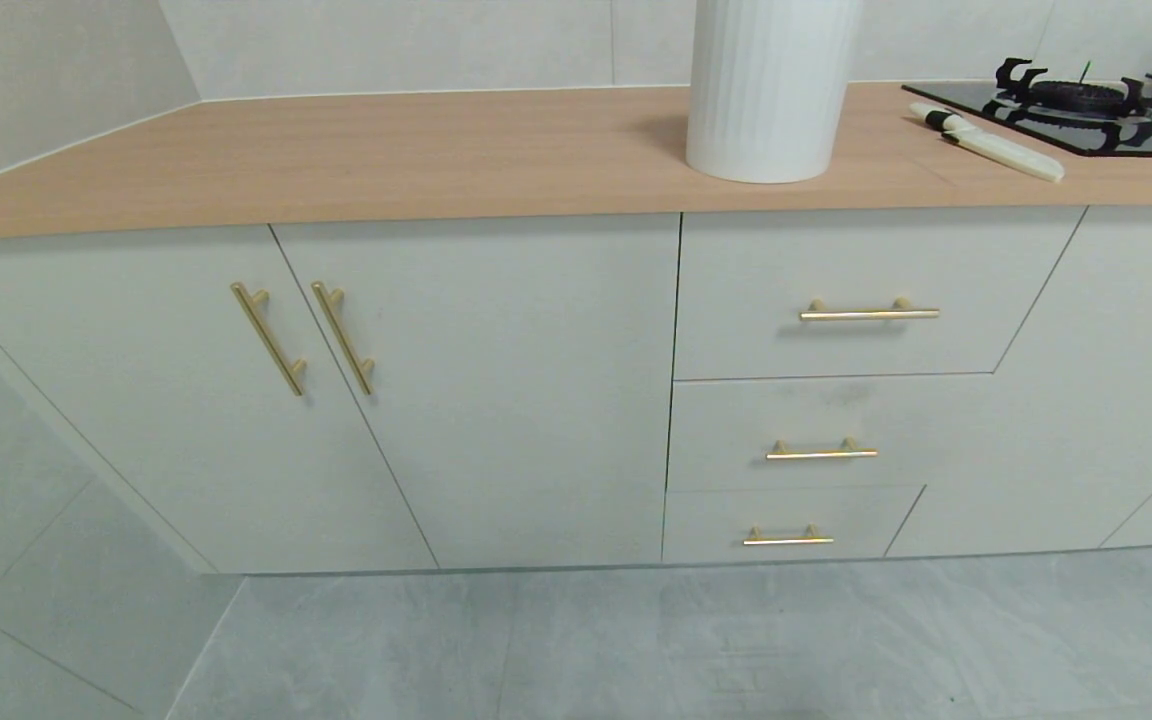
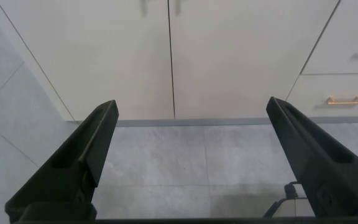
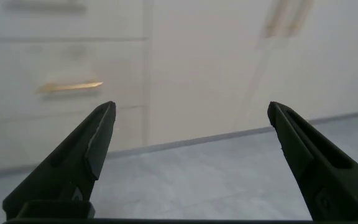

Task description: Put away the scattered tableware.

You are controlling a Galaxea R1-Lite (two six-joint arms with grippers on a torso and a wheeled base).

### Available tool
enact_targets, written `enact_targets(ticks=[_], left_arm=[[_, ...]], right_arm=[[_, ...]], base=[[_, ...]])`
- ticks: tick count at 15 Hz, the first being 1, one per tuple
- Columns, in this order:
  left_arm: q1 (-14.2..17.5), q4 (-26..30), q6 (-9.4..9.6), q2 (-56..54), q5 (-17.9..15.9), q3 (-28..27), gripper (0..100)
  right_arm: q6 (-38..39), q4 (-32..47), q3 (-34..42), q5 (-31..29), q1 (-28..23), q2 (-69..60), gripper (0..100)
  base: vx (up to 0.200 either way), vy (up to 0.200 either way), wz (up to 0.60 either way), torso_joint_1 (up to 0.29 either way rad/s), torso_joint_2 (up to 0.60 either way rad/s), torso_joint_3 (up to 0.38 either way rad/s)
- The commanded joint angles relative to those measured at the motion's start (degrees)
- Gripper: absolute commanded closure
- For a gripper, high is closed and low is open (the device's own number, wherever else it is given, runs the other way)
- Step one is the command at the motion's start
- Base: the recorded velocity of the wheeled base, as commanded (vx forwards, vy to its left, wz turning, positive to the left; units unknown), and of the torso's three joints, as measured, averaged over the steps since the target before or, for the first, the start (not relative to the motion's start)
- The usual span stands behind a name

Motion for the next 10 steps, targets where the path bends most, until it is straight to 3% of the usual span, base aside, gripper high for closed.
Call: enact_targets(ticks=[1,4,7,10], left_arm=[[0.02,-0.01,0.0,0.02,0.01,0.0,0],[0.02,-0.01,0.0,0.02,0.01,0.0,0],[0.02,-0.01,0.0,0.02,0.01,0.0,0],[0.02,-0.01,0.0,0.02,0.01,0.0,0]], right_arm=[[0.53,2.16,0.96,2.58,0.09,0.02,0],[3.61,1.72,0.96,4.51,0.0,0.11,0],[6.07,4.98,0.96,12.33,0.0,0.11,0],[5.72,5.33,0.88,13.56,0.0,0.11,0]], base=[[0.0,0.0,0.0,0.0,0.0,0.0],[0.0,0.0,0.0,0.0,0.0,0.0],[0.0,0.0,0.0,0.0,0.0,0.0],[0.0,0.0,0.0,0.0,0.0,0.0]])
